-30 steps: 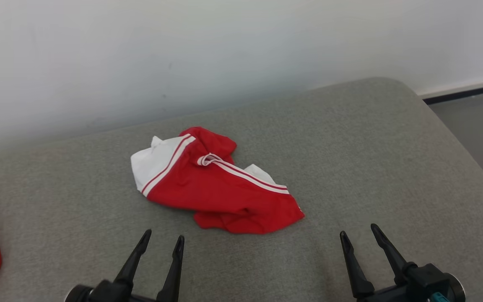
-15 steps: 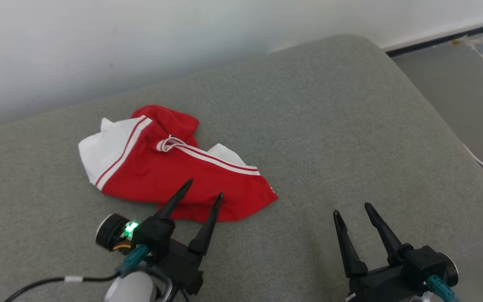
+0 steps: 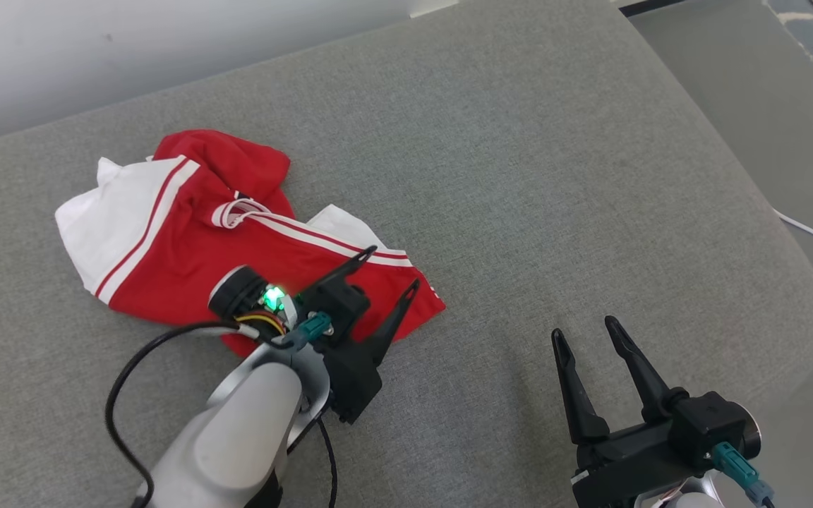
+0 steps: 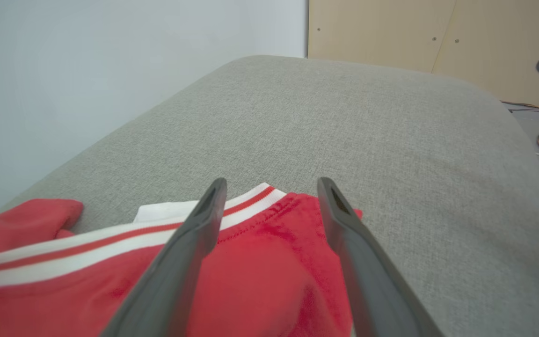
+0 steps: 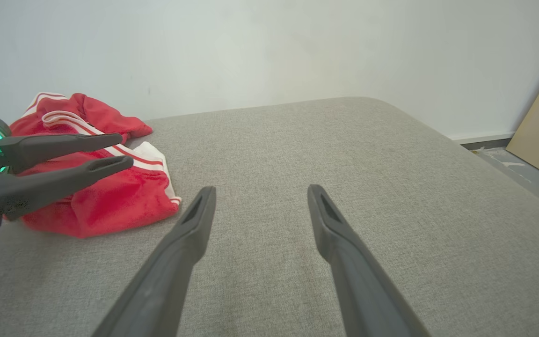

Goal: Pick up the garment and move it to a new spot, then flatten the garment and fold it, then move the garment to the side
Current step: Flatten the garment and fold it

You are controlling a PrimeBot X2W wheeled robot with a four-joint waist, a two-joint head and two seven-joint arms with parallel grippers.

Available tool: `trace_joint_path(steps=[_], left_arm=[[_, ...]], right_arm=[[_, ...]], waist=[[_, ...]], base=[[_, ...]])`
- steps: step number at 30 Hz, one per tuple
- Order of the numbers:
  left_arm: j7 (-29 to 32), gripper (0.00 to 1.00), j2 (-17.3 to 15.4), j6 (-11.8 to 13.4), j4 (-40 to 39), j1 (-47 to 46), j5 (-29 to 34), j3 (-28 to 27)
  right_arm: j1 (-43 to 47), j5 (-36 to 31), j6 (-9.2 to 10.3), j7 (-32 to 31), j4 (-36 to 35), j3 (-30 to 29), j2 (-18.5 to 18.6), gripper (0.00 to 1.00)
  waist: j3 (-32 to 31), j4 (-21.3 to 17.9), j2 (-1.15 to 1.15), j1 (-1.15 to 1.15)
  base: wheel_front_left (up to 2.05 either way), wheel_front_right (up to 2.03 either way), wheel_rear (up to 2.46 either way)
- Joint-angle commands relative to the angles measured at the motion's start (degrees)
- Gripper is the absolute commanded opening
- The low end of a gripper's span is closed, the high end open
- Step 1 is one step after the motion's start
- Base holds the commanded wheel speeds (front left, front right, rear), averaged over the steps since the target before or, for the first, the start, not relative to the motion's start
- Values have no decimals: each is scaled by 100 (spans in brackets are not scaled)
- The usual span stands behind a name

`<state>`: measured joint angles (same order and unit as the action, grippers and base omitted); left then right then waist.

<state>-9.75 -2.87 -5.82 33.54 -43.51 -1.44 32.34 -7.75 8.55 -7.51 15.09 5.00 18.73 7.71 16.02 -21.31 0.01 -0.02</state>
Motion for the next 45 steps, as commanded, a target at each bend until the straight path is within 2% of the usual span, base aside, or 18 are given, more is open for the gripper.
trace_joint_path(steps=[1, 5, 14, 18, 25, 26, 27, 28, 29, 36, 45], left_arm=[[73, 100, -5, 59, 112, -155, -103, 119], [209, 100, -8, 240, 301, -477, -287, 519], [911, 100, -7, 503, 799, -911, -664, 1441], [1130, 100, -6, 561, 986, -983, -755, 1634], [1404, 100, -33, 820, 1415, -1119, -835, 1975], [1409, 55, -33, 830, 1470, -1120, -846, 2020], [1403, 36, -36, 836, 1518, -1125, -852, 2057], [1401, 26, -42, 826, 1568, -1134, -858, 2093], [1377, 1, -51, 818, 1597, -1140, -877, 2117], [787, 0, -20, 779, 1346, -1324, -1166, 2162], [-374, 0, -51, 693, 1086, -2055, -1481, 1821]], right_arm=[[-30, 24, 4, 0, 21, 14, -18, 100], [-92, 49, 4, 0, 30, 62, -68, 100], [-185, 109, 4, 0, 51, 116, -109, 100], [-187, 122, 4, 0, 51, 122, -117, 100], [-191, 164, 4, 0, 43, 165, -155, 100], [-195, 166, 4, 0, 40, 167, -155, 100], [-197, 175, 4, 0, 36, 164, -157, 100], [-197, 186, 4, 0, 33, 158, -161, 100], [-198, 191, 4, 0, 33, 153, -163, 100], [-147, 196, 4, 0, 82, 114, -163, 100], [-135, 251, 4, 0, 139, 223, -158, 100]], waist=[[74, -55, -1, 2], [128, -94, -1, 2], [207, -186, -1, 2], [224, -218, -1, 2], [270, -286, -1, 2], [274, -291, -1, 2], [277, -293, -1, 2], [277, -293, -1, 2], [275, -293, -1, 2], [139, -237, -1, 2], [-266, -356, -1, 2]], base=[[0, 0, 0], [0, 0, 0], [0, 0, 0], [0, 0, 0], [0, 0, 0], [0, 0, 0], [0, 0, 0], [0, 0, 0], [0, 0, 0], [0, 0, 0], [0, 0, 0]])
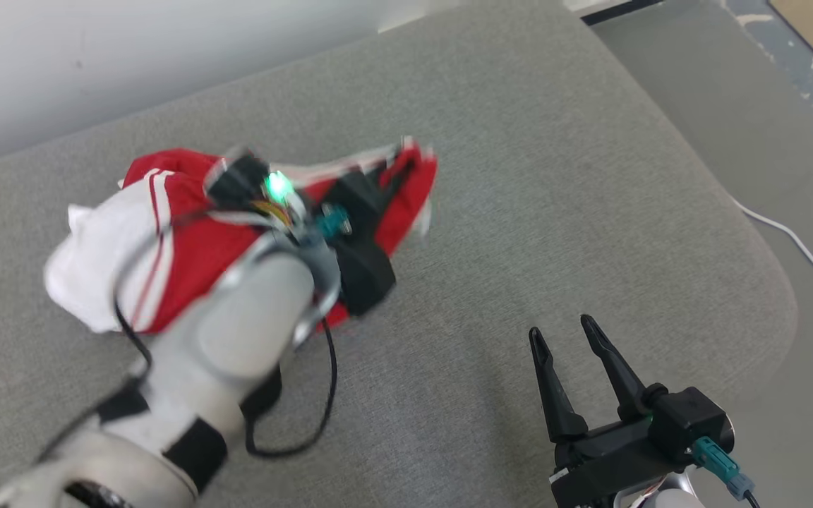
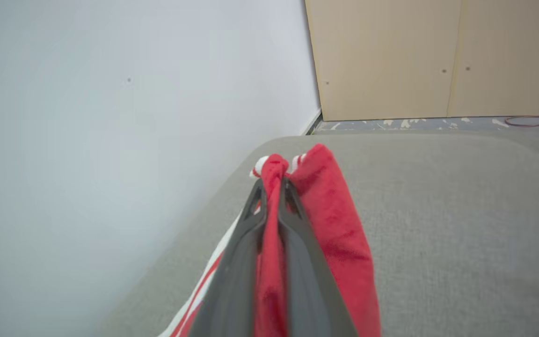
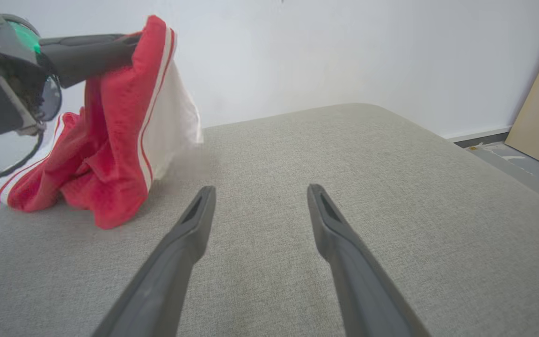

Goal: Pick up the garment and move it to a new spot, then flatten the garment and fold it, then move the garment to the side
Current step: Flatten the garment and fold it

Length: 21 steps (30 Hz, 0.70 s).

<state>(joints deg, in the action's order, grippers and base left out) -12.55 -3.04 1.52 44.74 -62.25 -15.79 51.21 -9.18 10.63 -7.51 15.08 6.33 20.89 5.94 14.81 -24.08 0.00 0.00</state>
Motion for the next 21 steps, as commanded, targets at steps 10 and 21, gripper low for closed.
trace_joint_path(steps=[10, 21], left_arm=[[-262, 0, -309, -462, -1267, -1214, -516, -1367], [-263, 0, -235, -871, -1940, -172, -1724, -2416]], right_arm=[[181, 70, 4, 1, 49, 27, 69, 100], [323, 33, 4, 1, 26, -107, 99, 100]], waist=[[-524, -255, 0, 0], [-636, 138, 0, 0]], base=[[0, 0, 0], [0, 0, 0]])
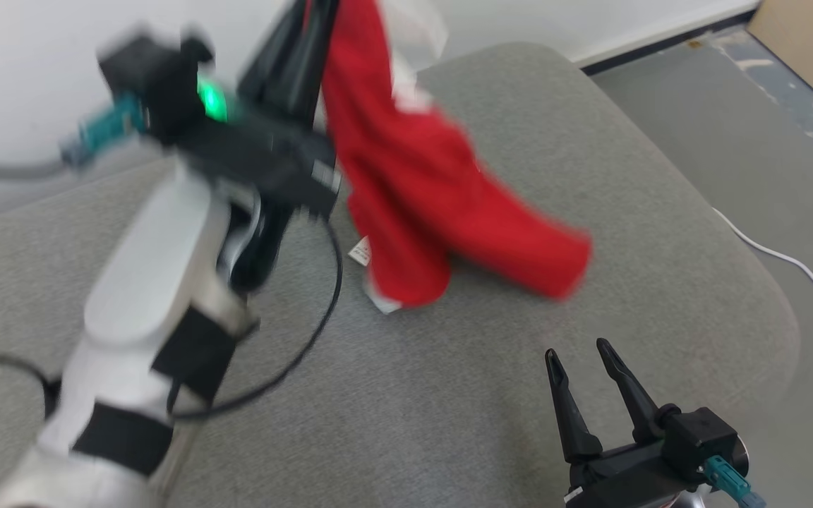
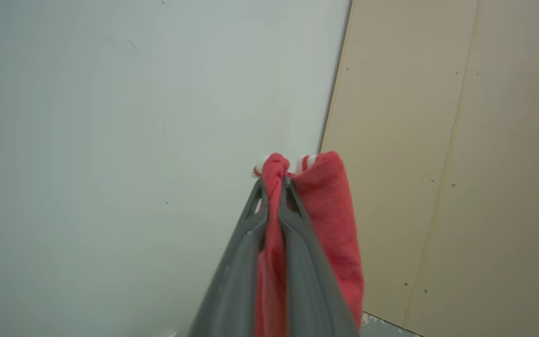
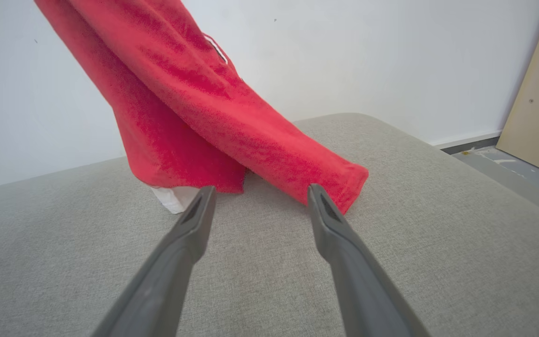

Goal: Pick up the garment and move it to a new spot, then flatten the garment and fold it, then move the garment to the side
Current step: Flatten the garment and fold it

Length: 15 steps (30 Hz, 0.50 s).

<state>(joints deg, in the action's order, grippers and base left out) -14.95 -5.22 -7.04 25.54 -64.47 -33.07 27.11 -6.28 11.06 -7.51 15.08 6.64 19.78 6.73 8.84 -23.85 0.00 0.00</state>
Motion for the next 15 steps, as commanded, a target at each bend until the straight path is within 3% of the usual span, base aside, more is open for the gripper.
trace_joint_path(steps=[1, 8, 10, 15], left_arm=[[-23, 0, -58, -34, -43, 283, -125, -35], [-24, 0, -283, -44, -642, 2213, -590, -593], [-24, 0, -347, -43, -1108, 3082, -531, -1063], [-24, 0, 10, -42, -2007, 4433, -410, -2104]], right_arm=[[55, -15, 4, 1, 2, 4, 29, 100], [138, -33, 4, 1, -18, -46, 120, 100], [210, -37, 4, 1, -29, -76, 184, 100], [335, -30, 4, 1, -64, -145, 300, 100]], waist=[[-51, 168, 0, 0], [-130, 467, 0, 0], [-173, 583, 0, 0], [-244, 804, 0, 0]], base=[[0, 0, 0], [0, 0, 0], [0, 0, 0], [0, 0, 0]])
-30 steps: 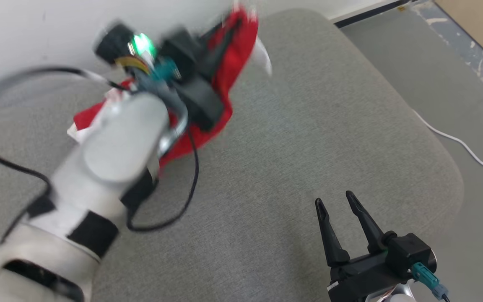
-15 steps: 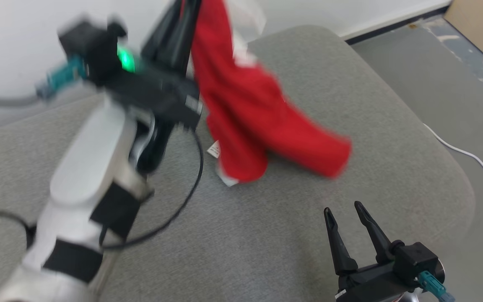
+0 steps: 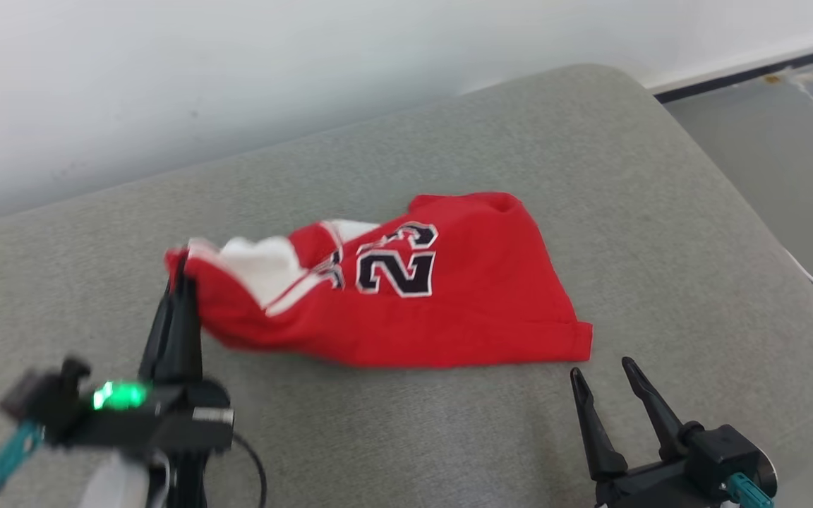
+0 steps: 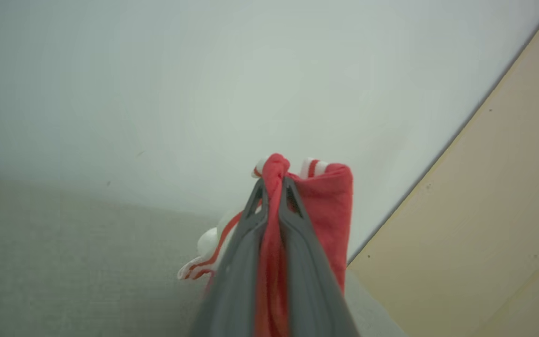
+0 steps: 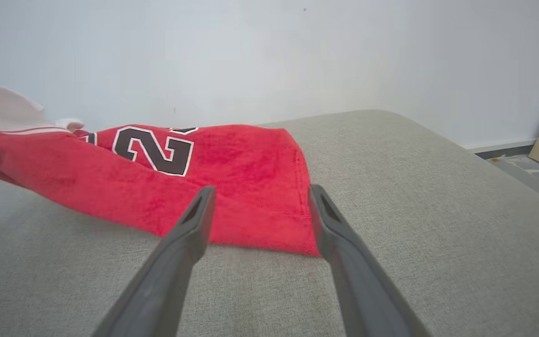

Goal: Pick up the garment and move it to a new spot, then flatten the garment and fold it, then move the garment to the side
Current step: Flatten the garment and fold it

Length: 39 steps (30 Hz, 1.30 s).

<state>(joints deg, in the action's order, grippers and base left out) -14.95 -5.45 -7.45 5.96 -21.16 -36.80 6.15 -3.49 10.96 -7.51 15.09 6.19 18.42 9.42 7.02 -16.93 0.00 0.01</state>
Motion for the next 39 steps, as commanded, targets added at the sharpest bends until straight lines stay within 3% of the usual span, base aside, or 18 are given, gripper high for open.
trace_joint_path(steps=[1, 10, 16, 19, 21, 22, 33, 39], left_arm=[[-24, 0, 94, -1, -198, 323, -97, -148], [-24, 0, 254, -1, -525, 1747, -929, -1067], [-25, 13, 252, 52, -341, 2185, -1209, -1199], [-25, 40, 253, 163, -284, 2376, -1284, -1235], [-25, 45, 254, 209, -260, 2442, -1289, -1222], [-25, 100, 253, 279, -262, 2565, -1329, -1229], [-25, 100, 253, 595, -415, 2989, -1159, -1290], [-25, 100, 256, 691, -930, 2996, -401, -1277]], right_arm=[[82, -22, 4, -1, -18, 1, 50, 100], [147, 6, 4, -1, -12, 65, 107, 100], [180, 32, 4, -1, 7, 70, 106, 100], [197, 40, 4, -1, 5, 63, 99, 100], [210, 44, 4, -1, 6, 58, 96, 100], [232, 48, 4, -1, 4, 44, 101, 100], [298, 41, 4, -1, -5, -5, 136, 100], [277, 47, 4, 0, -10, 31, 133, 100]], waist=[[-78, 150, 0, -1], [-245, 406, 0, -1], [-329, 525, 0, -1], [-357, 566, 0, -1], [-366, 579, 0, -1], [-378, 609, 0, -1], [-476, 802, 0, -1], [-562, 905, 0, -1]], base=[[0, 0, 0], [0, 0, 0], [0, 0, 0], [0, 0, 0], [0, 0, 0], [0, 0, 0], [0, 0, 0], [0, 0, 0]])
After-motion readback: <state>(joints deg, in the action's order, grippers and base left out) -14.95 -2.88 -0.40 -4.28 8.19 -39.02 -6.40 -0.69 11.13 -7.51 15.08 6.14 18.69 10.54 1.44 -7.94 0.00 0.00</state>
